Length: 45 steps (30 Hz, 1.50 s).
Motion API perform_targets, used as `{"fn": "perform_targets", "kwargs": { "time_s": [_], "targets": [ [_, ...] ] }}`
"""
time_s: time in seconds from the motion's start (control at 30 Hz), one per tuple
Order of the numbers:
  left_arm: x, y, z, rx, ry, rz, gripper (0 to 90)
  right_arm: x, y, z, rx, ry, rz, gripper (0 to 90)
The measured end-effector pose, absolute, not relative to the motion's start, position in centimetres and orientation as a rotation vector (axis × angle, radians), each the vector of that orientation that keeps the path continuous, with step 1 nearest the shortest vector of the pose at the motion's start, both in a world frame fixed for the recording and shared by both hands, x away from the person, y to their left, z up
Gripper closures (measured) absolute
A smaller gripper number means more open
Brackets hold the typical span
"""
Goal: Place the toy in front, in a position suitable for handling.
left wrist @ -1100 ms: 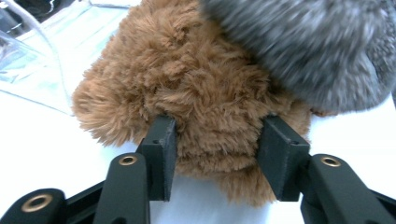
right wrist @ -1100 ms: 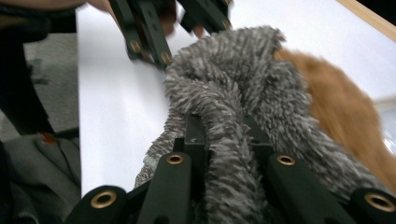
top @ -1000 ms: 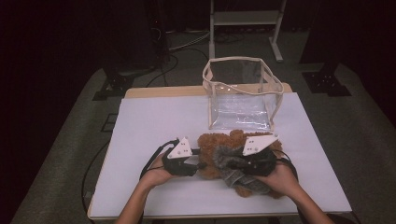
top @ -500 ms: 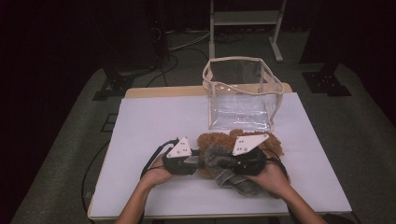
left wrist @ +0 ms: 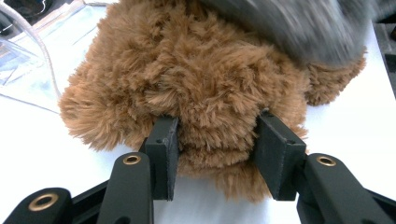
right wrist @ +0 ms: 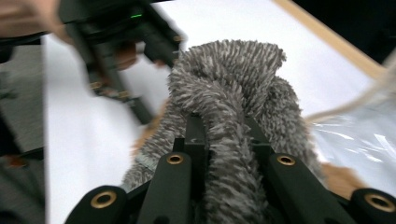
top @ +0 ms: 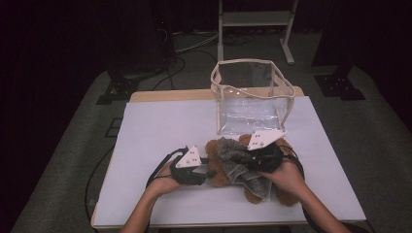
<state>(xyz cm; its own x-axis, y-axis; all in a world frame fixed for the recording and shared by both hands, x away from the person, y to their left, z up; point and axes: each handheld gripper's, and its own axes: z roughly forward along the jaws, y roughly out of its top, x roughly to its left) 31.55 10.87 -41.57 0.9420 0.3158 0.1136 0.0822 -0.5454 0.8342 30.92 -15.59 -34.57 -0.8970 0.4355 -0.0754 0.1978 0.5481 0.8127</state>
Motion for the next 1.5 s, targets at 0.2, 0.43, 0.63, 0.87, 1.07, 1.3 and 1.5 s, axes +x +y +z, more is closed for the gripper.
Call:
{"fn": "perform_targets", "kwargs": {
  "time_s": [0.2,0.43,0.63,0.87,1.07,1.3,1.5],
  "targets": [
    [31.7,11.1,-41.4,2.140,0.283,0.303,48.2,31.9,-16.3,-34.8,0.594,2.521,1.275,76.6],
    [31.6,11.0,-40.4,2.070,0.294,0.277,37.2,30.3,-16.1,-36.1,0.553,2.608,1.297,76.6],
    [31.0,10.4,-41.0,2.106,0.256,0.269,43.0,29.9,-16.1,-35.8,0.559,2.609,1.306,76.6],
    [30.6,9.8,-41.1,2.132,0.220,0.278,43.2,31.7,-15.0,-34.4,0.574,2.615,1.294,76.5],
    [30.5,9.9,-41.0,2.139,0.208,0.289,43.1,32.8,-14.5,-34.2,0.581,2.630,1.252,76.6],
    [31.2,10.6,-40.6,2.106,0.280,0.280,34.7,32.0,-16.5,-34.8,0.625,2.658,1.241,76.7],
    [30.8,10.2,-40.6,2.113,0.250,0.277,44.5,31.8,-16.2,-34.2,0.606,2.680,1.241,76.6]
  ]
}}
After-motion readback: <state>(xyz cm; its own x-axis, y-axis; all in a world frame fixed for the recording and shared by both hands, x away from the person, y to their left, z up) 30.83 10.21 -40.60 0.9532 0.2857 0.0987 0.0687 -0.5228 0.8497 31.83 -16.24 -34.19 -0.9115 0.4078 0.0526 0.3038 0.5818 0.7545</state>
